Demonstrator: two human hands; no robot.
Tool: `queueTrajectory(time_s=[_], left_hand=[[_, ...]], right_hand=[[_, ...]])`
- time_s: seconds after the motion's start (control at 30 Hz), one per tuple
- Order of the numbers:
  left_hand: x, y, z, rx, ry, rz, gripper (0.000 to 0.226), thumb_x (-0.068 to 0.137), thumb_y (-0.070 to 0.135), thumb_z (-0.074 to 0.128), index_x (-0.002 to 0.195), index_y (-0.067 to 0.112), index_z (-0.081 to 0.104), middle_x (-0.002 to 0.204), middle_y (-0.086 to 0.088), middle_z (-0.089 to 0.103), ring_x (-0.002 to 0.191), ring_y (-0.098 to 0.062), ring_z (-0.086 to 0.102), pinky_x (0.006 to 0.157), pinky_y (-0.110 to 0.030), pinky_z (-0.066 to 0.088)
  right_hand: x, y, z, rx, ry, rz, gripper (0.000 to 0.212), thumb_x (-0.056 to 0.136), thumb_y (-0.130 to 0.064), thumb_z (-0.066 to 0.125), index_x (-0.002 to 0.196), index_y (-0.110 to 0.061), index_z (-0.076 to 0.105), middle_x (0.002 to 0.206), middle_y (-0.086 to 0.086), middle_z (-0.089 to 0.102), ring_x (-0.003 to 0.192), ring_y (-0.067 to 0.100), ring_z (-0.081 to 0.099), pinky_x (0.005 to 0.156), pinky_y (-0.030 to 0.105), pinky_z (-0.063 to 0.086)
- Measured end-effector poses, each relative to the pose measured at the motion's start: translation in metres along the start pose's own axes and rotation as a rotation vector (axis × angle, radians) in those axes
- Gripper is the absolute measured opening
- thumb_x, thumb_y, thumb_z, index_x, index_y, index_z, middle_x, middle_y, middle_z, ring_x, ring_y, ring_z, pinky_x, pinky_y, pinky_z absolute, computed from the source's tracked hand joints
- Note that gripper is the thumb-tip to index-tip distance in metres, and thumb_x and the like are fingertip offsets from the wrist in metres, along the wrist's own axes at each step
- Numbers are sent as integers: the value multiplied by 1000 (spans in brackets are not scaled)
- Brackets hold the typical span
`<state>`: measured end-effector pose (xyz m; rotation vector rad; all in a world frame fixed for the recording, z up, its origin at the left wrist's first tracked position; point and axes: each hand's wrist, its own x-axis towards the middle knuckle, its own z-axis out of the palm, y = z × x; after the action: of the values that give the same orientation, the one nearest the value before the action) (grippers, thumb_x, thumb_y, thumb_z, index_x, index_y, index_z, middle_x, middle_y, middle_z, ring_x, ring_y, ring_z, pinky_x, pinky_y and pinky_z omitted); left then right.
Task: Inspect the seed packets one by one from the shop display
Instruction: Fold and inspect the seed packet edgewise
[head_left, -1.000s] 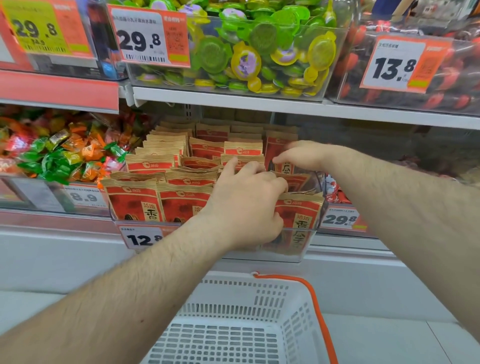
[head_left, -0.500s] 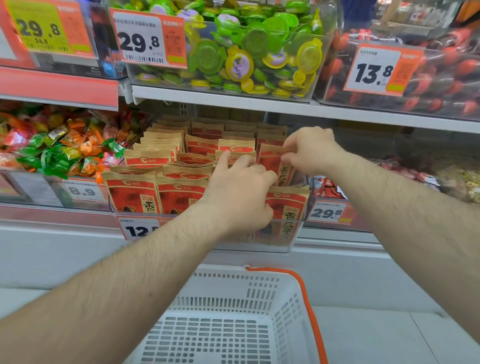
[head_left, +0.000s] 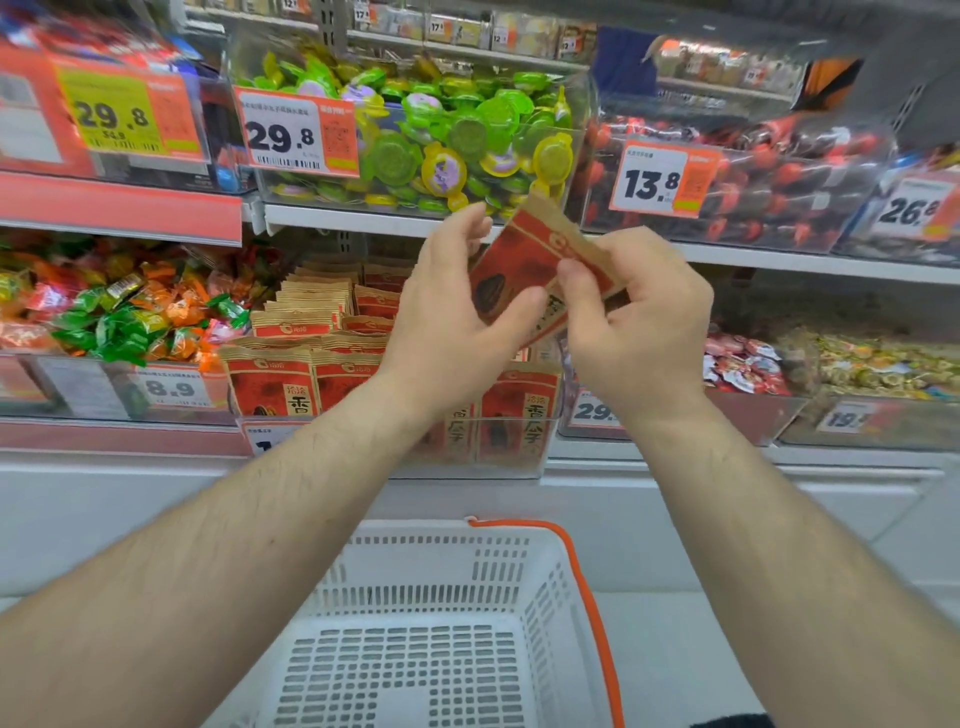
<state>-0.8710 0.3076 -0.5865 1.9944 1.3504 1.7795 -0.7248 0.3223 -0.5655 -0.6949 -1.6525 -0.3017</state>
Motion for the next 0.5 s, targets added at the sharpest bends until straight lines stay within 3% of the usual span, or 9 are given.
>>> queueTrajectory(time_s=[0.07,0.17,0.23,0.3,0.4,0.5], left_hand=[[-5,9,-11,-130,-38,-16,44,83,44,59,123,29,52,109,19,61,102,0,59,92,-24,47],[-18,10,-24,-259,-67,-178,5,91,35,58,94,35,61,85,20,67,81,-1,62,76,-26,53],[-31,4,-28,-322,-79,-339,16,100,28,54,89,28,65,86,10,70,81,-7,66,75,-31,56],[-47,-5,-29,-366,-108,-519,22,104,23,49,91,23,66,87,3,74,81,-11,70,72,-31,56],[-70,-18,-27,-536,-97,-748,20,105,20,46,102,17,66,91,-4,77,83,-18,73,69,-33,58],[-85,-27,-26,-638,-52,-880,21,105,19,46,108,13,66,97,-10,76,86,-24,74,70,-37,59]], right_hand=[[-4,-13,-1,56,-53,6,7,83,-7,66,78,-2,66,70,3,57,67,13,46,63,24,36],[-14,-23,0,201,-193,260,11,81,-18,67,71,-18,64,63,-6,54,61,9,48,58,25,41],[-23,-26,3,285,-312,456,21,81,-20,70,66,-29,59,60,-11,56,58,4,52,56,22,43],[-38,-28,9,340,-403,644,24,83,-15,75,66,-25,61,63,-6,64,59,8,61,57,28,51],[-61,-34,19,490,-405,962,17,86,-13,74,73,-16,64,67,5,71,60,18,69,58,38,58],[-77,-33,25,533,-429,1063,21,94,-16,64,74,-11,65,56,-5,66,50,7,61,51,25,50]])
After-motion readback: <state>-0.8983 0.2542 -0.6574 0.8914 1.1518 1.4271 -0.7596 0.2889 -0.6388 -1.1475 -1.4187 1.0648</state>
